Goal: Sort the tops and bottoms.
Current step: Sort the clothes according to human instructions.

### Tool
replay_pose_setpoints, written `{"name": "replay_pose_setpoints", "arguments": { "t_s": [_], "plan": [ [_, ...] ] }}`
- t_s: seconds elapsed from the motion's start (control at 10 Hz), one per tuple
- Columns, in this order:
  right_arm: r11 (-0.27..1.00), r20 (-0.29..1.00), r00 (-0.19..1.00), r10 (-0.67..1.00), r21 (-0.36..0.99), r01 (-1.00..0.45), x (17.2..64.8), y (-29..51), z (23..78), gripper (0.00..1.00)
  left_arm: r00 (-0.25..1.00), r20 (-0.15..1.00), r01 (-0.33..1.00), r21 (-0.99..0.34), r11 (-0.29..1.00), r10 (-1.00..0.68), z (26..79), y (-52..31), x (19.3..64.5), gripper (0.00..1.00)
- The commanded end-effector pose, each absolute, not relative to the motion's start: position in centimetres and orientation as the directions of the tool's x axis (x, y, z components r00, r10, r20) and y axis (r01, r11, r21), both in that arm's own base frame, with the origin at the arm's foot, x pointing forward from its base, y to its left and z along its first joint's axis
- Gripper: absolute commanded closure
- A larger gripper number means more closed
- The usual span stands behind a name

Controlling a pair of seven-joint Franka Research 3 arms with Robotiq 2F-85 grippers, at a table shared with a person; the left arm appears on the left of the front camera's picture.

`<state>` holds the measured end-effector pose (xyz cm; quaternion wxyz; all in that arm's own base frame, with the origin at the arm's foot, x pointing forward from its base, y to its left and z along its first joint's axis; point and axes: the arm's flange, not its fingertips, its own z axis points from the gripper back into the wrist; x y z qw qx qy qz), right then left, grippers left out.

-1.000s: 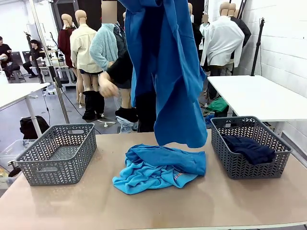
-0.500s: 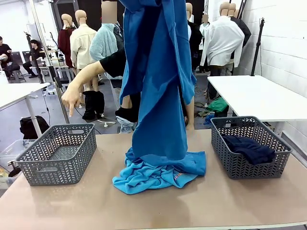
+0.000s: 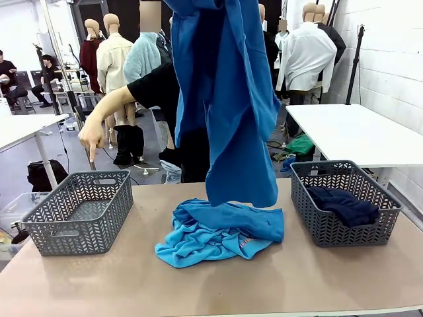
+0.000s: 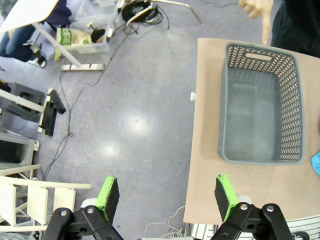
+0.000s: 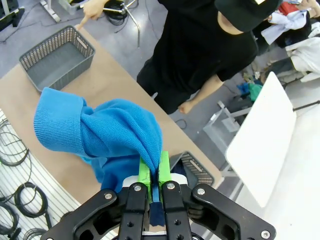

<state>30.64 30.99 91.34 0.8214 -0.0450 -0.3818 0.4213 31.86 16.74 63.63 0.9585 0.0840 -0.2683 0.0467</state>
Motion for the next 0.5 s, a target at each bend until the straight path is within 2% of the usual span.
{"name": "replay_pose_setpoints", "arguments": {
  "t_s": [0.0, 0.4],
  "plan": [
    [0.631, 0.589, 0.338, 0.734, -0.408, -0.659, 30.68, 30.63, 91.54, 1.0, 0.848, 0.527, -0.14, 0.133, 0.981, 0.049, 63.66, 16.88, 31.9, 0.0],
    [0.631, 0.589, 0.338, 0.734, -0.408, -0.659, 30.68, 30.63, 91.54, 1.0, 0.848, 0.527, -0.14, 0.133, 0.981, 0.049, 63.66, 16.88, 31.9, 0.0]
  ]
}}
